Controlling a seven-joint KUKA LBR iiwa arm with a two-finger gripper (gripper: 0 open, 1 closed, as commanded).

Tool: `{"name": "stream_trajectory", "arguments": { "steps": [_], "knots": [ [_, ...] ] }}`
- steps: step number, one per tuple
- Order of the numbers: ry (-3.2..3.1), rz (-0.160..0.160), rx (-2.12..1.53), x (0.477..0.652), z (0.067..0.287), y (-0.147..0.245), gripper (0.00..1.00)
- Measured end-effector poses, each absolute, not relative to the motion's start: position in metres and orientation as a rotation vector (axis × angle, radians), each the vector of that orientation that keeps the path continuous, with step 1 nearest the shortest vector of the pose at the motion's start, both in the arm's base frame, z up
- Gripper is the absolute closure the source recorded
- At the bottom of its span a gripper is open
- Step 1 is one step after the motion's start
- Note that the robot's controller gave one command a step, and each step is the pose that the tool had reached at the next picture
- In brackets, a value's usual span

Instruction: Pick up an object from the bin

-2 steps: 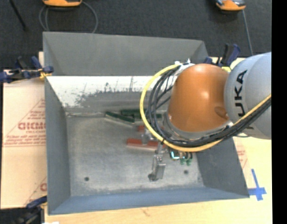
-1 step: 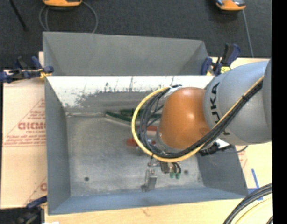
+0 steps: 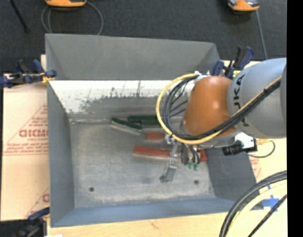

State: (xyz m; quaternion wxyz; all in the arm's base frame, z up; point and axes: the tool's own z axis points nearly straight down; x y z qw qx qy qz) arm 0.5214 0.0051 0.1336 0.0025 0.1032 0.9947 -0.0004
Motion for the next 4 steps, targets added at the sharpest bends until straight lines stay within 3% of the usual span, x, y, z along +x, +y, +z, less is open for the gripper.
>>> {"name": "stream_trajectory", "arguments": {
  "steps": [1, 2, 3, 4],
  "knots": [
    [3.113, 0.002, 0.339, 0.564, 0.07, 0.018, 0.0],
    [3.117, 0.002, 0.344, 0.563, 0.071, 0.018, 1.0],
    [3.116, 0.004, 0.319, 0.548, 0.145, 0.037, 1.0],
    [3.128, -0.001, 0.051, 0.586, 0.254, 0.038, 1.0]
  ]
}}
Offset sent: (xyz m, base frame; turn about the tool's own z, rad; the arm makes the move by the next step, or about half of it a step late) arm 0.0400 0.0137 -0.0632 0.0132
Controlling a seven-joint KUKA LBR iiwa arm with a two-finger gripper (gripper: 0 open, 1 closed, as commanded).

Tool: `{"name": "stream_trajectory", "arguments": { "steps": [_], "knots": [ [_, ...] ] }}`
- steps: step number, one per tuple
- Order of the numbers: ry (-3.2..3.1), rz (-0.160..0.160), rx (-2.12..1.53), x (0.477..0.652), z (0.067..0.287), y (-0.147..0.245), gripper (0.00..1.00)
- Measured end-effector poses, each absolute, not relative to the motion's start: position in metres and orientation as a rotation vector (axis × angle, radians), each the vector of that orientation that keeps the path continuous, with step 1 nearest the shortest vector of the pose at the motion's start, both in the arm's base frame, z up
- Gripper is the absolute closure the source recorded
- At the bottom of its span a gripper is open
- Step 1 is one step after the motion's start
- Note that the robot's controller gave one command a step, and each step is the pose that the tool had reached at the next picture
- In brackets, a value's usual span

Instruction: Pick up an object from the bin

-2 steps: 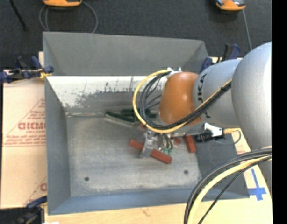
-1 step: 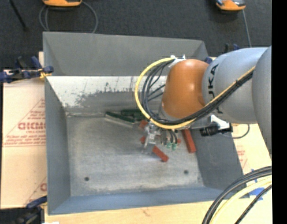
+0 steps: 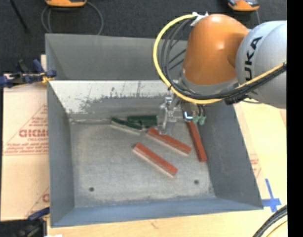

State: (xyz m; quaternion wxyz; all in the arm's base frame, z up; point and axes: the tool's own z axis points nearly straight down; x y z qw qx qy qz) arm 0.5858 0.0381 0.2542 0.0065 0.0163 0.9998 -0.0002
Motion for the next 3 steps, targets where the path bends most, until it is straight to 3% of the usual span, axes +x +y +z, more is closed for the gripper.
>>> {"name": "stream_trajectory", "arguments": {
  "steps": [1, 2, 3],
  "knots": [
    [3.136, -0.001, 0.053, 0.584, 0.25, 0.038, 0.0],
    [3.135, -0.001, -0.267, 0.546, 0.096, 0.022, 0.0],
    [3.132, 0.001, -0.105, 0.597, 0.071, -0.02, 0.0]
  ]
}}
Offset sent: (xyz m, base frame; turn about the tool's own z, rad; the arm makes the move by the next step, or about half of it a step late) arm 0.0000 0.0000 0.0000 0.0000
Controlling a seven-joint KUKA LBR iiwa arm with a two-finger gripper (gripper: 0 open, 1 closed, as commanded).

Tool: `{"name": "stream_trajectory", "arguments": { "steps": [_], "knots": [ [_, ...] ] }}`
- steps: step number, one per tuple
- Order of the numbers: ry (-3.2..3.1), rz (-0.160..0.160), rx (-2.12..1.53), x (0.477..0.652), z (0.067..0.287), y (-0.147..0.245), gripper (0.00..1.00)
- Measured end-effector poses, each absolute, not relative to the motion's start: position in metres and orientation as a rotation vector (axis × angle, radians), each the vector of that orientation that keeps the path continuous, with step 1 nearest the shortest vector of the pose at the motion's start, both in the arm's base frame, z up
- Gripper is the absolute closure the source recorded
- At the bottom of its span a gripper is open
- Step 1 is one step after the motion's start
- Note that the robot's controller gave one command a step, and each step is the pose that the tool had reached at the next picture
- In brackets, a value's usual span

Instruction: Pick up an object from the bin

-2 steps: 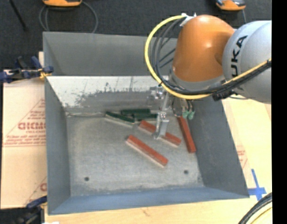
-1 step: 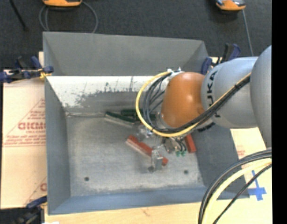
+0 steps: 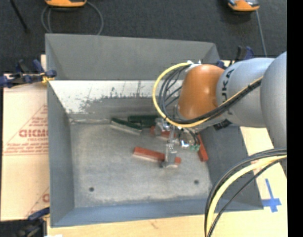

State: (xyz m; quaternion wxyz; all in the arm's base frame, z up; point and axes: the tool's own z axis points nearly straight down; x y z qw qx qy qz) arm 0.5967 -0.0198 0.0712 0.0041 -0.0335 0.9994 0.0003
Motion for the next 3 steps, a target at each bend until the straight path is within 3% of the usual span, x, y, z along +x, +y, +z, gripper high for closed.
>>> {"name": "stream_trajectory", "arguments": {
  "steps": [1, 2, 3],
  "knots": [
    [3.12, 0.002, -0.104, 0.5997, 0.076, -0.0185, 1.0],
    [3.137, 0.001, -0.105, 0.5947, 0.0708, -0.019, 0.0],
    [3.135, 0.002, -0.103, 0.5954, 0.0712, -0.0189, 1.0]
  ]
}}
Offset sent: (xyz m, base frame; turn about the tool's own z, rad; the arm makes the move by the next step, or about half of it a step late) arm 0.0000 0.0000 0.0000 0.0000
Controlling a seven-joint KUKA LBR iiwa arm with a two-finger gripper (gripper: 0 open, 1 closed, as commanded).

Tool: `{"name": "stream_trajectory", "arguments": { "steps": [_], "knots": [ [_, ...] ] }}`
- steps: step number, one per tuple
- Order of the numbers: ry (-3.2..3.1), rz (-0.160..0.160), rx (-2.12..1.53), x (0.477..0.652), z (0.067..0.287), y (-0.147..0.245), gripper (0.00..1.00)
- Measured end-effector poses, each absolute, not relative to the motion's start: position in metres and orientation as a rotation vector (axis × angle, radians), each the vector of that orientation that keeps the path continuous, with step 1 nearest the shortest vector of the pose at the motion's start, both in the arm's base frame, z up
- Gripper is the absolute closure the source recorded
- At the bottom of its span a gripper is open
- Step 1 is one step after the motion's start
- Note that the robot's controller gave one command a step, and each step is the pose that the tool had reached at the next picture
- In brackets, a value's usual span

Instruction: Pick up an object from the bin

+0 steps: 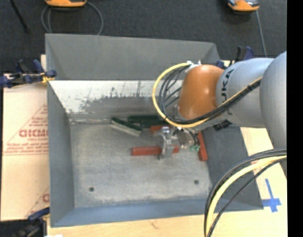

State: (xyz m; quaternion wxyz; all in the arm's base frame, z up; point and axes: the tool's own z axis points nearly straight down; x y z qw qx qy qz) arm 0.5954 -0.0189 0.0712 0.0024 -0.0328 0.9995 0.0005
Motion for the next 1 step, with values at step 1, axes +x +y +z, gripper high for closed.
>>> {"name": "stream_trajectory", "arguments": {
  "steps": [1],
  "knots": [
    [3.125, -0.004, -0.111, 0.6164, 0.2187, -0.0307, 1.0]
  ]
}}
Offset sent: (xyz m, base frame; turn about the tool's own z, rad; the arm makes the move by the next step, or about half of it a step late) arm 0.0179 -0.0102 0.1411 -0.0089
